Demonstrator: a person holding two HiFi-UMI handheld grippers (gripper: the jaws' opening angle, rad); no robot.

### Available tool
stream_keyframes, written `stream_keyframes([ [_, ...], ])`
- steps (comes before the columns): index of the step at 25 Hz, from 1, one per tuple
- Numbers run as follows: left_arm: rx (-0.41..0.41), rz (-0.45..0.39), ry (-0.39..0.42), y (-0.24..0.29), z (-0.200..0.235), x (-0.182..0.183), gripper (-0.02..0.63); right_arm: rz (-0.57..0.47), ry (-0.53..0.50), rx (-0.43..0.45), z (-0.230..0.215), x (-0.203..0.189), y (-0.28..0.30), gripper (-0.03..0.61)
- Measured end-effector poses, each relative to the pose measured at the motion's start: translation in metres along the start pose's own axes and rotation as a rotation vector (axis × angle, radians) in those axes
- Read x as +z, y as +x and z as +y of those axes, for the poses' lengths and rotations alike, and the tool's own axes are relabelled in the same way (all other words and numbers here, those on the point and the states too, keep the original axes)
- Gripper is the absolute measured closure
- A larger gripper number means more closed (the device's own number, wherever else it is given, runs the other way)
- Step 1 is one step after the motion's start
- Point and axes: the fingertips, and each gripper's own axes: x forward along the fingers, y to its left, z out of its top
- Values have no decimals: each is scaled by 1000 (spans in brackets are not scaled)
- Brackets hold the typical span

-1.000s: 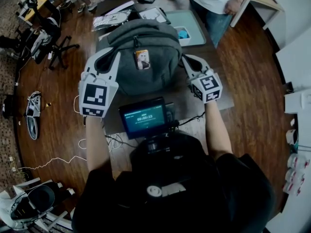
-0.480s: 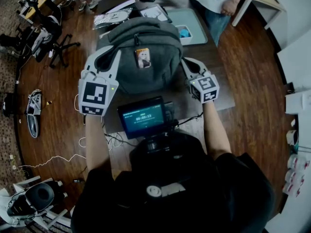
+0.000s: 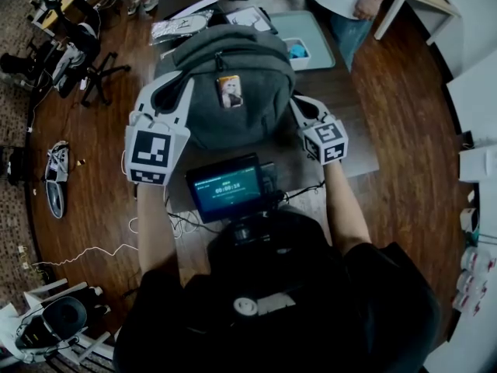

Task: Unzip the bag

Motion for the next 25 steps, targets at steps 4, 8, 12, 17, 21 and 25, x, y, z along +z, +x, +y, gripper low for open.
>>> stream_keyframes([
  [4, 2, -2, 2, 0, -1, 1, 578, 7, 27, -1, 0, -11, 3, 555],
  [8, 1, -3, 0, 0, -2, 2, 578, 22, 42, -3, 1, -21, 5, 555],
  [12, 3, -2, 0, -1, -2, 2, 578, 51, 56, -3, 1, -34, 9, 555],
  [17, 2, -1, 0, -1, -1, 3, 578, 53, 95, 0, 4, -38, 13, 555],
  [21, 1, 1, -1, 1, -1, 2, 578, 53, 85, 0, 3, -39, 14, 554],
  [25, 5, -3, -2, 0, -1, 1, 578, 34, 49, -8, -4, -26, 1, 522],
])
